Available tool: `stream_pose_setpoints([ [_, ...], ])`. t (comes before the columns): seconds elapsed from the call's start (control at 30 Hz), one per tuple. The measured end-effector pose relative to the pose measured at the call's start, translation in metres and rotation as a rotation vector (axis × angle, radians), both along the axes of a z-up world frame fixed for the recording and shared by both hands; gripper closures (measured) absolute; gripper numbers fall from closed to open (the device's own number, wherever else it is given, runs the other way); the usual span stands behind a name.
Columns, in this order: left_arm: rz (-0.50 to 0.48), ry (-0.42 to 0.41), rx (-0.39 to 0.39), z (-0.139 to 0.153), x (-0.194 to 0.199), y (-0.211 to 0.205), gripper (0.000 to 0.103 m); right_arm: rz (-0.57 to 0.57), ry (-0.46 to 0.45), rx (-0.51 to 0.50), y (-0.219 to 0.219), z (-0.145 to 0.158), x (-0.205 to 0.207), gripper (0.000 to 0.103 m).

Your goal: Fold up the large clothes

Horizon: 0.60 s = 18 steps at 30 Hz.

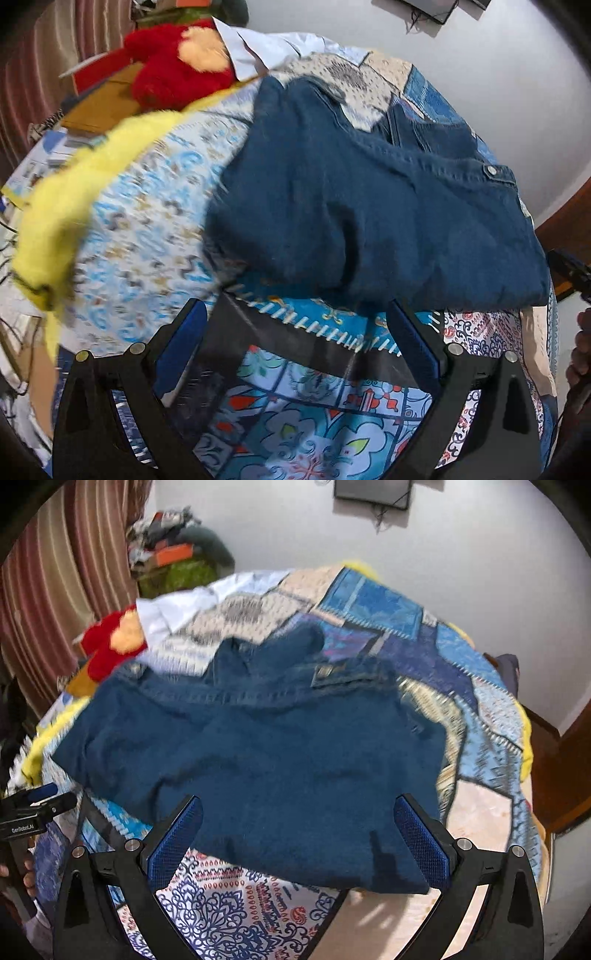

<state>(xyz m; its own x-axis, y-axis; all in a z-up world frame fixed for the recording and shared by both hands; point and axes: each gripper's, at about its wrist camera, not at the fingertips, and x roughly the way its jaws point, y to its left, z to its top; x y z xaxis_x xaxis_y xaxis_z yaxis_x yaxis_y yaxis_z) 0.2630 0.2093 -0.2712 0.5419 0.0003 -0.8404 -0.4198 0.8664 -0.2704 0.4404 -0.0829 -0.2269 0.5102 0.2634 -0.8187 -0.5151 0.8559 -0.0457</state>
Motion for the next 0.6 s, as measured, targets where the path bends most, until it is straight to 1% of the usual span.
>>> stream_pose_setpoints([
  [0.07,-0.005,-0.001,-0.003,-0.003,0.007,0.001,0.004,0.004,0.033,-0.013,0.002,-0.013,0.004,0.000],
  [0.13,0.000,-0.016,-0.041,-0.008,0.016,0.005,0.004,0.004,0.075,-0.020,0.003,-0.025,0.010,0.000],
  [0.23,0.022,-0.029,-0.125,-0.020,0.033,0.016,0.004,-0.001,0.148,0.006,0.000,-0.039,0.020,0.000],
  [0.27,0.021,-0.043,-0.168,-0.024,0.039,0.020,0.004,-0.011,0.161,0.019,-0.002,-0.042,0.024,0.000],
  [0.37,0.053,-0.063,-0.220,-0.032,0.049,0.025,0.004,-0.013,0.165,0.043,-0.005,-0.043,0.028,0.000],
  [0.4,0.051,-0.092,-0.258,-0.033,0.055,0.026,0.004,-0.013,0.166,0.047,-0.005,-0.043,0.028,0.000],
  [0.47,0.075,-0.117,-0.276,-0.032,0.060,0.026,0.004,-0.012,0.168,0.049,-0.004,-0.043,0.029,0.000],
  [0.5,0.105,-0.119,-0.281,-0.032,0.065,0.025,0.004,-0.010,0.168,0.047,-0.003,-0.044,0.030,0.000],
  [0.6,0.167,-0.087,-0.249,-0.032,0.079,0.021,0.004,-0.006,0.160,0.032,-0.001,-0.044,0.029,0.000],
])
